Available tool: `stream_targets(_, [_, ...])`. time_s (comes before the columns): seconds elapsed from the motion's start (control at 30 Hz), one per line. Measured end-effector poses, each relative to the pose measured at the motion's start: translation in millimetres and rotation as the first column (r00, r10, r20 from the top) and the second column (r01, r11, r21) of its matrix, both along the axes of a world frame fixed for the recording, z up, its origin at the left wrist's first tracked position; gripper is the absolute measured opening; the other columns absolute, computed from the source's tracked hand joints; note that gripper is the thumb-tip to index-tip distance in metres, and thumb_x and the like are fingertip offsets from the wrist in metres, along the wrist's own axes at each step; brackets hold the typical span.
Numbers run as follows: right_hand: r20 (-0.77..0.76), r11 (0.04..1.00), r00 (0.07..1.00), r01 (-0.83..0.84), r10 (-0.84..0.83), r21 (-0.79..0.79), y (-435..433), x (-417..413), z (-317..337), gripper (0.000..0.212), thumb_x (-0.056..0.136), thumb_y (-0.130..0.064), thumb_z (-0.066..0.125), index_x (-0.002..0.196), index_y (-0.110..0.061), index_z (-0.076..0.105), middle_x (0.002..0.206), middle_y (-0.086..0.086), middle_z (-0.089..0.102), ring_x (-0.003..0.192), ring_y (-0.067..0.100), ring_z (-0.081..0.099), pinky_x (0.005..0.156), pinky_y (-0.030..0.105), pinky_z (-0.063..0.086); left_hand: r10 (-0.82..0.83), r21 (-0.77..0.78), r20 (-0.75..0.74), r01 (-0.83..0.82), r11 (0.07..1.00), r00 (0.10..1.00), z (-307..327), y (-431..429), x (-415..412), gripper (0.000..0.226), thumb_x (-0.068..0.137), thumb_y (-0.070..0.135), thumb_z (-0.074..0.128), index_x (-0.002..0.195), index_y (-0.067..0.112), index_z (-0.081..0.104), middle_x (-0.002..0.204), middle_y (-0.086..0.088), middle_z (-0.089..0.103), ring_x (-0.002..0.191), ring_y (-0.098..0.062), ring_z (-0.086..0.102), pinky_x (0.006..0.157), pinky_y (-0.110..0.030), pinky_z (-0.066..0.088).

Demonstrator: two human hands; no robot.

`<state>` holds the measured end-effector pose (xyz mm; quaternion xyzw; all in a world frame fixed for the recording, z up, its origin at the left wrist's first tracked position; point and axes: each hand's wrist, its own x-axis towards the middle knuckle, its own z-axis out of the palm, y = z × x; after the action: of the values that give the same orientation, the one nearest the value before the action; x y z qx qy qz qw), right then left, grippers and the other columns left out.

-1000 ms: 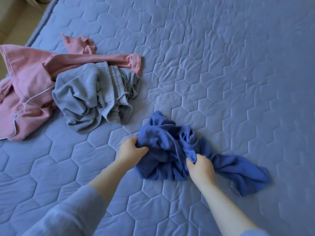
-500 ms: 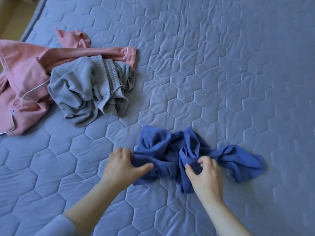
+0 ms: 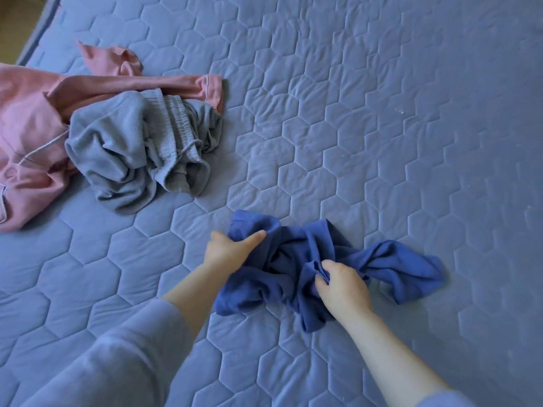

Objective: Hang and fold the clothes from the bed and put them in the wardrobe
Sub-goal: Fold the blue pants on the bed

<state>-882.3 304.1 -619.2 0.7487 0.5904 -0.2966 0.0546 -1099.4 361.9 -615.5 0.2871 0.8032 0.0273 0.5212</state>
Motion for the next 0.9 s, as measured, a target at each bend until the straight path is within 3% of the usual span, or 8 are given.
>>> stream_targets(0.1, [-0.047,0.999,0.998,0.044,-0.043,0.029,-8.6,4.7,5.0,0.025,0.09,-0.021,0.055,0.072,-0.018,0.038,0.084,0.0,0.054,0.081,0.024,0.055,0.063,0.03,0.033,-0.041,-0.021,0.067,0.042,0.999,0.997,-7.5,-0.6,-6.9,0.054,0.075,0.048,0.075,0.105,0.007,0.056,0.099,-0.007,0.063,0.08,-0.022,0.057,0.065,-0.031,0.046])
stream_targets(0.17, [-0.08,0.995,0.994,0.085,-0.081,0.051,-11.6,7.3,14.8,0.011,0.088,-0.021,0.057,0.085,-0.014,0.049,0.095,0.005,0.059,0.091,0.026,0.057,0.067,0.031,0.037,-0.064,0.062,0.151,0.055,0.997,0.986,-2.7,-6.0,-8.1,0.027,0.08,0.033,0.073,0.097,0.014,0.063,0.093,-0.004,0.069,0.082,-0.021,0.064,0.069,-0.029,0.052])
stream_targets(0.23, [-0.117,0.988,0.986,0.129,-0.119,0.085,-12.6,5.4,20.5,0.022,0.088,-0.02,0.06,0.108,-0.012,0.058,0.106,0.006,0.06,0.103,0.026,0.056,0.077,0.033,0.043,-0.078,0.156,0.222,0.043,0.987,0.972,9.7,-10.2,-10.3,0.01,0.083,0.026,0.069,0.091,0.024,0.063,0.087,0.002,0.07,0.08,-0.014,0.065,0.064,-0.024,0.051])
stream_targets(0.37, [-0.236,0.963,0.951,0.236,-0.201,0.131,-6.4,-1.8,58.1,0.045,0.089,-0.021,0.063,0.131,-0.011,0.052,0.127,0.006,0.055,0.119,0.024,0.05,0.099,0.034,0.041,-0.064,0.315,0.298,-0.035,0.948,0.953,66.7,-8.8,-15.9,0.012,0.087,0.023,0.068,0.097,0.023,0.062,0.09,0.001,0.071,0.084,-0.013,0.066,0.073,-0.029,0.053])
stream_targets(0.53, [-0.331,0.935,0.919,0.289,-0.212,0.204,12.1,-4.5,130.6,0.043,0.09,-0.027,0.063,0.131,-0.022,0.052,0.126,0.0,0.055,0.111,0.018,0.057,0.082,0.025,0.04,-0.195,0.49,0.362,-0.008,0.872,0.912,175.1,1.9,-21.1,0.015,0.089,0.016,0.065,0.094,0.03,0.061,0.078,0.014,0.071,0.078,-0.002,0.067,0.067,-0.02,0.05])
stream_targets(0.63, [-0.452,0.908,0.869,0.338,-0.201,0.247,27.2,-4.7,187.8,0.042,0.091,-0.02,0.063,0.131,-0.017,0.053,0.128,0.004,0.055,0.109,0.019,0.056,0.094,0.032,0.045,-0.25,0.58,0.303,0.03,0.814,0.92,246.3,10.7,-20.6,0.02,0.085,0.016,0.068,0.098,0.029,0.061,0.089,0.01,0.071,0.084,-0.002,0.067,0.071,-0.02,0.051])
stream_targets(0.73, [-0.52,0.885,0.839,0.356,-0.161,0.301,38.7,-4.7,253.0,0.036,0.091,-0.016,0.063,0.127,-0.017,0.056,0.122,0.002,0.058,0.105,0.016,0.058,0.094,0.03,0.045,-0.253,0.636,0.281,0.018,0.771,0.926,313.6,12.9,-17.3,0.019,0.08,0.023,0.074,0.095,0.019,0.063,0.091,-0.004,0.073,0.088,-0.015,0.069,0.078,-0.035,0.055])
stream_targets(0.9, [-0.58,0.843,0.814,0.335,-0.035,0.42,53.0,-8.8,363.2,0.025,0.092,-0.016,0.061,0.117,-0.019,0.06,0.108,-0.003,0.063,0.091,0.006,0.06,0.074,0.005,0.041,-0.224,0.714,0.296,-0.059,0.698,0.928,416.9,13.9,-12.5,0.033,0.072,0.032,0.082,0.09,0.009,0.067,0.082,-0.009,0.072,0.079,-0.017,0.068,0.074,-0.036,0.056])
